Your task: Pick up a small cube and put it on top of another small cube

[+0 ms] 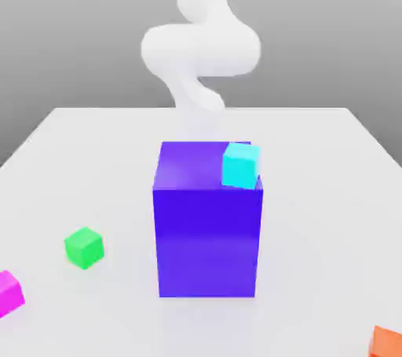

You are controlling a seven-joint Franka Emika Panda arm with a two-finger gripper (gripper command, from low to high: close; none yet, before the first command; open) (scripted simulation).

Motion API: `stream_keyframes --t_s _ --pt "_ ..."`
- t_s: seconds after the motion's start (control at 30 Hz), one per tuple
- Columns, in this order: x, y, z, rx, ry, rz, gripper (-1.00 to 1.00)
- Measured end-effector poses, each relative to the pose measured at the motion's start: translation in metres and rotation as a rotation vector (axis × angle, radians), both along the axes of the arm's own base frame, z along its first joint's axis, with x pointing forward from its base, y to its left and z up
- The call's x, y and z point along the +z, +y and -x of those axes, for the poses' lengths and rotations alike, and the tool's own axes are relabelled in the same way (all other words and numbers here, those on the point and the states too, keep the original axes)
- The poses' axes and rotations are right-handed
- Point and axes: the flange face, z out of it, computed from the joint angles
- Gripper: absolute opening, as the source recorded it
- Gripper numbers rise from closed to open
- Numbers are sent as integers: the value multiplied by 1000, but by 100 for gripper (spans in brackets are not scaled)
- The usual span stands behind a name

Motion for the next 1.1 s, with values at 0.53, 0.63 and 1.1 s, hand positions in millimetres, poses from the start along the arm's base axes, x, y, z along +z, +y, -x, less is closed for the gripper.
stream_keyframes --t_s 0.53,0.63,1.1 --pt "-218 -162 -99 290 410 295 0" --pt "-265 -194 -98 362 481 314 0" --pt "-487 -309 -24 744 711 271 0"
